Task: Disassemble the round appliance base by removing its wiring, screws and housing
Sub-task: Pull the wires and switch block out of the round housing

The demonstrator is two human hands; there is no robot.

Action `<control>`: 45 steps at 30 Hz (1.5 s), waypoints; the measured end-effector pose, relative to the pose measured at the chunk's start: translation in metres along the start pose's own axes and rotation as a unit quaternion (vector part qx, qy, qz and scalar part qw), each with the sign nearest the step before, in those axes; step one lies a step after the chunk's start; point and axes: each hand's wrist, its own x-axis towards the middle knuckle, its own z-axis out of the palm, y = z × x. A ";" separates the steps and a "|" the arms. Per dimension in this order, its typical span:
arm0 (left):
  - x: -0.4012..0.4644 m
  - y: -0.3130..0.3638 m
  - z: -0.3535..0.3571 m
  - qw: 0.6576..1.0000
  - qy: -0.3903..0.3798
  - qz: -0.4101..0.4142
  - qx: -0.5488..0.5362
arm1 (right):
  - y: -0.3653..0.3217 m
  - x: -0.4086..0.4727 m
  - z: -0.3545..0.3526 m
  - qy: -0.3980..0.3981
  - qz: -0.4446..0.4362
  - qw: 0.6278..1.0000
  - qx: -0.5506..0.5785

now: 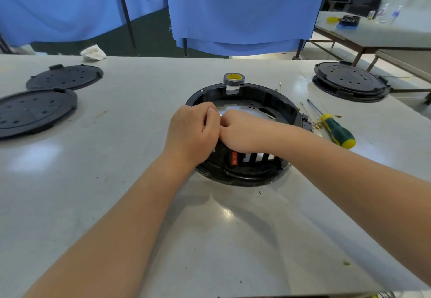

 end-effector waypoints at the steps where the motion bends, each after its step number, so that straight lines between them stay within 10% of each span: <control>1: 0.000 0.000 0.000 1.000 0.000 0.000 0.001 | 0.000 0.000 0.000 -0.001 -0.001 1.000 0.001; 11: 0.000 0.000 0.000 1.000 -0.007 0.004 0.000 | 0.002 -0.008 -0.004 0.043 -0.013 0.999 -0.015; 20: 0.000 0.002 0.000 1.000 -0.011 -0.003 -0.009 | 0.000 -0.066 0.018 0.383 -0.115 0.900 -0.170; 30: -0.001 0.002 0.000 1.000 -0.009 -0.003 -0.005 | -0.012 -0.085 0.042 0.309 0.062 0.925 -0.215; 45: -0.001 0.004 0.000 1.000 -0.003 -0.004 -0.001 | -0.009 -0.076 0.057 0.355 0.058 0.925 -0.120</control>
